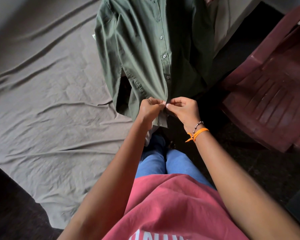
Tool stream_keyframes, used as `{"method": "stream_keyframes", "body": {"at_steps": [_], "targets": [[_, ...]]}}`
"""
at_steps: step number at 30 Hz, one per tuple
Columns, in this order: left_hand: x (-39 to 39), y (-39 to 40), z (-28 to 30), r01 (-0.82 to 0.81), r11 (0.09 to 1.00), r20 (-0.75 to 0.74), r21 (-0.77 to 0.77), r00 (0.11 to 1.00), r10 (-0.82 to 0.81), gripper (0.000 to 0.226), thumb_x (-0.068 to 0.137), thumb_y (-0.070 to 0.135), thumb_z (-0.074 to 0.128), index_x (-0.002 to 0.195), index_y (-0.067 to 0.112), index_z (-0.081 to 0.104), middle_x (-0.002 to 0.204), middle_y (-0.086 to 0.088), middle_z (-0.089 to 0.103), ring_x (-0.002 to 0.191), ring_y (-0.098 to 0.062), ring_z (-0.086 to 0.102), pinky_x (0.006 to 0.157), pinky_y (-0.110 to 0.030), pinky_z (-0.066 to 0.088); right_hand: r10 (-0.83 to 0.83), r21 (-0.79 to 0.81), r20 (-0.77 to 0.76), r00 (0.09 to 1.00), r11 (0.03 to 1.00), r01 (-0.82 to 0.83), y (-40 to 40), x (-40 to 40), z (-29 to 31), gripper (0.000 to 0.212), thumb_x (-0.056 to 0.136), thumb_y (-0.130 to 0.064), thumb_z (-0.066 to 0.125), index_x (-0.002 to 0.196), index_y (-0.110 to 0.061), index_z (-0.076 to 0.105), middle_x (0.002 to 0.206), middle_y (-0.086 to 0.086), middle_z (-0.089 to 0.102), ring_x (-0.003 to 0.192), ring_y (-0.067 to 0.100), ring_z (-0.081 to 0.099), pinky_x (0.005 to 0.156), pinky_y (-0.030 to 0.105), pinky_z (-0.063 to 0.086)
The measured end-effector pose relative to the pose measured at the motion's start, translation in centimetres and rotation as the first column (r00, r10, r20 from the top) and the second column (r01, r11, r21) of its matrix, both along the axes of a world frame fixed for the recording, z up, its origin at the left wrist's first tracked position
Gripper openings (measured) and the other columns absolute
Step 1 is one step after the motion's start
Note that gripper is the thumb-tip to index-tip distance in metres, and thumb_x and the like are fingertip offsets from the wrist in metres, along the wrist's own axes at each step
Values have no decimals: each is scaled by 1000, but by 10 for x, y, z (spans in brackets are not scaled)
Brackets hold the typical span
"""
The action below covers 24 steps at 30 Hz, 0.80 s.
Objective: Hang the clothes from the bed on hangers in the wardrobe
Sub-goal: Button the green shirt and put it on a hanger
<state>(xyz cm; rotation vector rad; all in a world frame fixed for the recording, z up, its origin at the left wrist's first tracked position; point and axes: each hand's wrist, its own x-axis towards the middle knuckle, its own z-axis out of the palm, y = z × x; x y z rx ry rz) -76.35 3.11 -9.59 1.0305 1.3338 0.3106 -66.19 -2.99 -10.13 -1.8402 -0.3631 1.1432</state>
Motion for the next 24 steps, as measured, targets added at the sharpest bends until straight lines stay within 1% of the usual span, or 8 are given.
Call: {"method": "stream_keyframes", "body": {"at_steps": [3, 6, 10, 14, 17, 19, 21, 24], "targets": [[-5, 2, -5, -30, 994, 93, -109, 995, 40, 26, 89, -5, 57, 67, 9, 62, 66, 0, 62, 57, -5, 60, 58, -15, 51, 29, 38, 131, 991, 999, -34, -1, -4, -3, 11, 73, -1, 75, 80, -6, 68, 70, 3, 64, 69, 14, 61, 72, 30, 56], [-8, -1, -4, -51, 981, 119, -185, 990, 74, 19, 91, 10, 59, 73, 11, 62, 61, 5, 64, 53, 3, 60, 47, -7, 44, 34, 50, 241, 970, 998, -48, 0, -9, -5, 12, 73, -2, 76, 81, -5, 67, 66, -4, 62, 60, 5, 59, 64, 20, 54], [-10, -1, -6, -35, 992, 147, -125, 988, 54, 17, 84, 9, 69, 67, 8, 66, 56, 1, 67, 53, -6, 63, 56, -16, 52, 43, 59, 231, 972, 997, -58, -1, -10, -9, 11, 74, -1, 76, 82, -2, 68, 68, 0, 65, 62, 0, 62, 64, 16, 53], [-9, 6, -6, 15, 997, 121, -79, 993, -5, 24, 88, 1, 62, 64, 7, 62, 48, 5, 63, 47, -3, 60, 52, -15, 51, 65, 40, -1, 998, 997, -65, -1, 2, -6, 13, 78, 4, 69, 91, 6, 68, 76, 11, 68, 65, 8, 67, 68, 20, 56], [-10, 9, -4, 88, 973, 213, -213, 976, -41, 20, 93, 6, 56, 74, 4, 62, 55, 4, 66, 49, -3, 61, 49, -12, 47, 81, 44, -298, 951, 996, -71, 2, 16, -4, 10, 85, 6, 61, 85, -4, 65, 69, 3, 66, 62, 5, 64, 74, 22, 55], [-8, 10, -10, 118, 964, 132, -237, 987, -88, 17, 93, 7, 56, 78, 4, 62, 52, 5, 62, 45, -2, 56, 47, -12, 43, 113, -16, -342, 933, 992, -126, 4, 22, -9, 12, 87, 5, 57, 86, -4, 65, 69, 4, 65, 66, 9, 62, 82, 29, 53], [-4, 14, -23, 180, 972, -109, -150, 974, -197, 7, 89, 6, 63, 85, 0, 64, 58, 1, 58, 49, -7, 50, 53, -18, 42, 170, -135, -241, 955, 969, -207, 9, 25, -14, 15, 91, 3, 52, 99, 3, 65, 75, 6, 63, 69, 11, 59, 81, 28, 52], [5, 26, -27, 295, 953, -319, -64, 899, -299, 24, 88, 8, 63, 111, 6, 65, 96, -11, 65, 72, -20, 60, 64, -25, 48, 198, -208, -161, 967, 951, -230, 26, 27, -15, 22, 95, -3, 48, 108, 3, 64, 79, 5, 61, 68, 9, 55, 74, 21, 51]]}}
